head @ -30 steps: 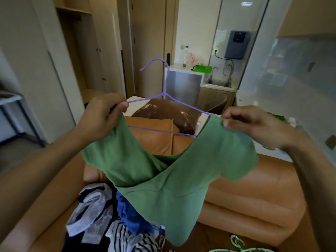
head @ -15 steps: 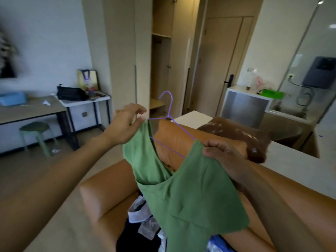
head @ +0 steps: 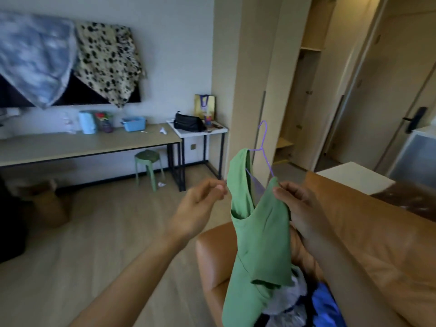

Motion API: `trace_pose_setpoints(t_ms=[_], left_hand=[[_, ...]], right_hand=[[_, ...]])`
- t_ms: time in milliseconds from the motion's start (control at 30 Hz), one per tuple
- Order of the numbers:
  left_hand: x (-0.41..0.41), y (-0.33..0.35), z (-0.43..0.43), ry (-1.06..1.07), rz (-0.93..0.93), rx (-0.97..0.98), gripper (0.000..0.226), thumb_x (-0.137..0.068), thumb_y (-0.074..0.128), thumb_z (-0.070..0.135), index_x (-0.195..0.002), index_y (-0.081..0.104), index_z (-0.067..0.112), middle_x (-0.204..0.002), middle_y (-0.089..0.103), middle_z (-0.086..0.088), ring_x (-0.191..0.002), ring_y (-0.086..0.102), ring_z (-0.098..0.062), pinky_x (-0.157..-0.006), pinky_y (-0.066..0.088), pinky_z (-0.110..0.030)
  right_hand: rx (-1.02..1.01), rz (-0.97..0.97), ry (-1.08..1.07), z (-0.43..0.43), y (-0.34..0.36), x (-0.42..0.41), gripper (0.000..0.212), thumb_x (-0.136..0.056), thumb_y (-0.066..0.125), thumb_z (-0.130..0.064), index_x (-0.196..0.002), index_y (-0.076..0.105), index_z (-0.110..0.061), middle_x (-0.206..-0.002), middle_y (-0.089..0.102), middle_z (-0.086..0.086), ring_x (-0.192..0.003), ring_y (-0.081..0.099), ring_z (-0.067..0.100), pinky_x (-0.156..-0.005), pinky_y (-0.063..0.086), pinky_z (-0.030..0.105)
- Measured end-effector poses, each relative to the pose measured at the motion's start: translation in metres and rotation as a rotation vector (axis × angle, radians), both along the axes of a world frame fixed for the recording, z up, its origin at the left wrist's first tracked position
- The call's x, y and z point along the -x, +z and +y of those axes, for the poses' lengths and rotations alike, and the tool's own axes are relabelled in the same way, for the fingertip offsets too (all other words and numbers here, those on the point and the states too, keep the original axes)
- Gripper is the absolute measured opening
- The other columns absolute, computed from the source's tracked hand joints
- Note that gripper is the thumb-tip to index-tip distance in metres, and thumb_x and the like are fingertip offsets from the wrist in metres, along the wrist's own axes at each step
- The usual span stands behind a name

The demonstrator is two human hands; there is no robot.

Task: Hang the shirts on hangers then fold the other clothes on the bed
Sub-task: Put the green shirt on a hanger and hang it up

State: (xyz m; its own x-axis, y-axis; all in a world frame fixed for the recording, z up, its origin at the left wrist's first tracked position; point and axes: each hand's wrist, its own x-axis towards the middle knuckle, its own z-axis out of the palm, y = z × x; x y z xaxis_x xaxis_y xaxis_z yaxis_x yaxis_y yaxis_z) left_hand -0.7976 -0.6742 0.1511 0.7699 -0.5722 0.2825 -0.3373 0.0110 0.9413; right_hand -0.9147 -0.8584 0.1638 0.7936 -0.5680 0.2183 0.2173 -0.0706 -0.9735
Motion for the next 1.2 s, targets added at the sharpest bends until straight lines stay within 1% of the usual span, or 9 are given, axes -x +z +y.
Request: trace_pose_setpoints(t_ms=[167,300,367,433,533,600,900,1067,1200], left_hand=[[-0.063,-0.008,0.021,0.063,0.091,0.029,0.021,-0.103,0.050,0.021,-0.109,0.069,0.015,-0.101,0.073,-0.004,-0.097,0.068,-0.016,-0.086,0.052,-0.025],[-0.127,-0.017,0.021,0.099,0.109,-0.003,0.021,-0.103,0.051,0.022,-0.109,0.069,0.014,-0.099,0.075,-0.001,-0.097,0.069,-0.015,-0.085,0.053,-0.025],[-0.162,-0.022,0.018,0.108,0.111,-0.031,0.021,-0.103,0.051,0.023,-0.110,0.069,0.014,-0.099,0.075,0.000,-0.097,0.069,-0.014,-0.089,0.053,-0.029],[-0.202,-0.021,0.012,0.116,0.115,-0.055,0.022,-0.103,0.050,0.023,-0.110,0.069,0.014,-0.100,0.075,0.001,-0.097,0.069,-0.014,-0.091,0.053,-0.033],[-0.264,-0.017,0.001,0.120,0.098,-0.065,0.021,-0.104,0.050,0.025,-0.109,0.069,0.017,-0.101,0.074,0.002,-0.098,0.070,-0.013,-0.092,0.053,-0.037],[-0.300,-0.013,-0.006,0.125,0.113,-0.041,0.021,-0.102,0.053,0.030,-0.108,0.069,0.017,-0.101,0.075,0.000,-0.098,0.070,-0.015,-0.092,0.052,-0.038],[-0.460,-0.016,-0.054,0.032,0.114,-0.011,0.024,-0.101,0.053,0.032,-0.110,0.069,0.016,-0.099,0.075,-0.001,-0.095,0.070,-0.018,-0.089,0.053,-0.039],[-0.565,-0.031,-0.095,-0.125,0.101,-0.021,0.032,-0.091,0.052,0.037,-0.105,0.070,0.016,-0.098,0.075,-0.002,-0.093,0.070,-0.019,-0.086,0.054,-0.041],[-0.646,-0.027,-0.141,-0.267,0.108,-0.039,0.036,-0.090,0.052,0.037,-0.105,0.069,0.010,-0.096,0.075,-0.001,-0.092,0.070,-0.019,-0.085,0.054,-0.040]], right_hand=[[0.052,-0.025,-0.008,0.016,-0.009,-0.103,0.050,-0.072,0.073,-0.038,-0.082,0.056,0.008,-0.078,0.052,0.014,-0.073,0.048,0.022,-0.068,0.037,0.032],[0.067,-0.059,-0.022,0.019,-0.026,-0.184,0.043,-0.081,0.071,-0.026,-0.082,0.054,0.013,-0.069,0.048,0.011,-0.065,0.045,0.018,-0.058,0.034,0.027],[0.106,-0.045,-0.013,0.016,-0.036,-0.225,0.032,-0.084,0.072,-0.023,-0.072,0.056,0.002,-0.059,0.048,-0.002,-0.057,0.043,0.008,-0.054,0.033,0.023],[0.122,-0.027,-0.034,0.010,-0.043,-0.270,0.027,-0.091,0.070,-0.009,-0.067,0.056,-0.008,-0.054,0.048,-0.011,-0.053,0.042,0.004,-0.053,0.034,0.020],[0.034,-0.015,-0.044,0.000,-0.045,-0.333,0.019,-0.092,0.067,-0.011,-0.077,0.062,-0.002,-0.065,0.058,-0.001,-0.064,0.053,0.013,-0.065,0.041,0.032],[-0.017,-0.024,-0.055,-0.008,-0.042,-0.369,0.018,-0.093,0.067,-0.013,-0.079,0.062,-0.002,-0.066,0.059,0.002,-0.065,0.054,0.015,-0.066,0.041,0.034],[-0.031,-0.038,-0.158,-0.052,-0.040,-0.520,0.018,-0.094,0.065,-0.011,-0.082,0.061,0.003,-0.068,0.056,0.006,-0.065,0.050,0.016,-0.062,0.040,0.031],[-0.037,-0.019,-0.302,-0.081,-0.056,-0.607,0.021,-0.095,0.064,-0.013,-0.078,0.059,-0.001,-0.060,0.053,-0.003,-0.055,0.048,0.007,-0.055,0.039,0.023],[-0.065,-0.034,-0.427,-0.107,-0.058,-0.667,0.030,-0.095,0.064,-0.014,-0.078,0.048,0.006,-0.061,0.044,0.005,-0.056,0.043,0.014,-0.055,0.037,0.027]])
